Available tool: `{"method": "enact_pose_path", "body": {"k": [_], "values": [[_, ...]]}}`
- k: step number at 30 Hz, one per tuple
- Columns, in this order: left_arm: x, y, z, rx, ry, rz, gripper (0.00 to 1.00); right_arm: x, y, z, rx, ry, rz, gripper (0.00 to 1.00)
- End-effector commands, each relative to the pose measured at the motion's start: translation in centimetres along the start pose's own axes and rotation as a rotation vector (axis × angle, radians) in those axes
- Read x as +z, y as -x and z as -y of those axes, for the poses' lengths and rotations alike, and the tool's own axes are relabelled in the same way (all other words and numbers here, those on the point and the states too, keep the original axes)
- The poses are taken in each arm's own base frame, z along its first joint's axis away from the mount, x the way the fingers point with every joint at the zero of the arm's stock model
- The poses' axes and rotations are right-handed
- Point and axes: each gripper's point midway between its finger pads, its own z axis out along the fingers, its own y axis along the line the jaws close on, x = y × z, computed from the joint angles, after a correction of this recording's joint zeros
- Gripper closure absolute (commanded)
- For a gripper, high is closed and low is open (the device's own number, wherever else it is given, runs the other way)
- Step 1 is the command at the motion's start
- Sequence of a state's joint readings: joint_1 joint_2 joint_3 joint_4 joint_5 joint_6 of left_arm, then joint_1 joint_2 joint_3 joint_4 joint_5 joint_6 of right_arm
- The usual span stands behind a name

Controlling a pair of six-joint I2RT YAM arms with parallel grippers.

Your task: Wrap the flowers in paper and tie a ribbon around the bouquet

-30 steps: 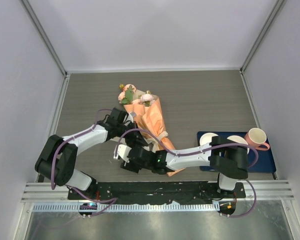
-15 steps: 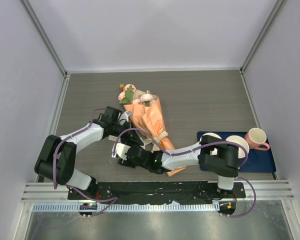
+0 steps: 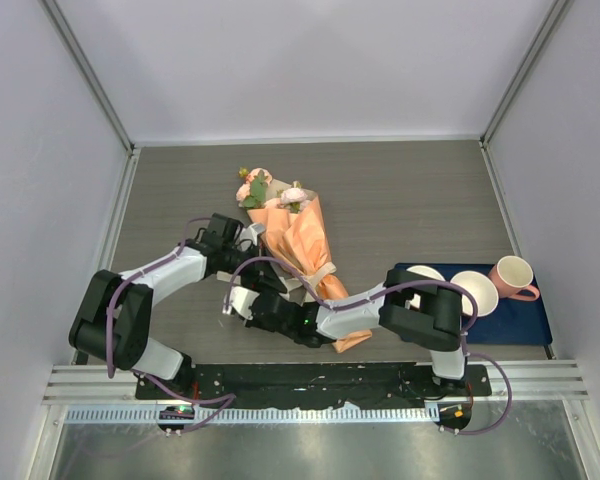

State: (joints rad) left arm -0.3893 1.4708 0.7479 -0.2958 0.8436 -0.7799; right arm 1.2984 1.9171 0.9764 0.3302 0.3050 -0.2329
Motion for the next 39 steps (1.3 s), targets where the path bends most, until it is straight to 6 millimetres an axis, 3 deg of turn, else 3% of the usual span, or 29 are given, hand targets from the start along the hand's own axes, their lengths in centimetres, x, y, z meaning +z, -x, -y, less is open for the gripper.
{"method": "enact_pose_path", "body": {"k": [1,2,4,6,7,9,10,11,13,15,19,20,22,23,24,26,27,31,35,39], "values": [[-0.5,-0.7,0.8,-0.003,-0.054,-0.035,1.0,-0.3,2.3,0.7,0.036,-0.019,0.054,0.86],[-0.6,-0.6,0.7,0.005,-0.049,-0.029,1.0,-0.7,2.4,0.8,0.044,-0.015,0.064,0.92],[-0.9,-0.5,0.7,0.008,-0.033,-0.025,1.0,-2.6,4.8,1.1,0.081,0.013,0.131,0.99],[-0.9,-0.5,0.8,0.015,-0.036,-0.026,1.0,-4.2,6.1,1.0,0.131,0.069,0.158,1.0],[-1.0,-0.4,1.0,0.021,-0.041,-0.023,1.0,-5.8,7.9,0.7,0.157,0.129,0.199,0.99],[-1.0,-0.4,1.2,0.021,-0.048,-0.02,1.0,-7.5,8.7,0.0,0.199,0.198,0.203,0.99],[-1.0,-0.2,1.3,0.023,-0.046,-0.01,1.0,-9.5,10.4,-0.2,0.257,0.249,0.252,0.99],[-1.0,0.0,1.4,0.024,-0.05,-0.003,1.0,-10.2,10.0,-0.4,0.274,0.27,0.249,0.99],[-1.1,0.4,2.0,0.014,-0.069,0.025,1.0,-13.0,11.3,-0.7,0.397,0.379,0.296,0.99],[-1.0,0.8,2.1,-0.014,-0.077,0.051,1.0,-14.2,10.6,-0.7,0.465,0.451,0.281,0.99],[-0.9,2.0,2.5,-0.018,-0.079,0.107,1.0,-17.2,11.1,2.3,0.617,0.411,0.347,0.99],[-0.9,2.1,2.3,-0.028,-0.075,0.113,1.0,-18.3,11.3,4.3,0.674,0.314,0.386,0.99],[-0.8,2.6,2.2,-0.05,-0.07,0.141,1.0,-19.9,11.4,6.1,0.701,0.24,0.414,0.99],[-0.8,2.5,2.0,-0.061,-0.063,0.149,1.0,-20.3,10.4,6.5,0.7,0.201,0.38,0.99],[-0.8,2.9,1.8,-0.069,-0.052,0.17,1.0,-21.7,10.3,9.1,0.728,0.075,0.415,1.0],[-0.8,3.3,1.7,-0.086,-0.052,0.205,1.0,-22.9,8.4,10.6,0.731,-0.024,0.38,1.0],[-1.0,3.7,1.9,-0.083,-0.05,0.236,1.0,-24.3,7.7,13.0,0.767,-0.151,0.403,0.99],[-2.0,5.3,2.5,-0.081,-0.034,0.347,1.0,-25.6,3.8,16.1,0.788,-0.393,0.293,0.99],[-3.5,6.9,4.1,-0.051,-0.044,0.457,1.0,-26.1,0.3,17.4,0.813,-0.563,0.177,1.0],[-4.4,7.6,6.1,-0.028,-0.088,0.486,1.0,-26.3,-0.8,17.7,0.836,-0.609,0.151,0.99]]}}
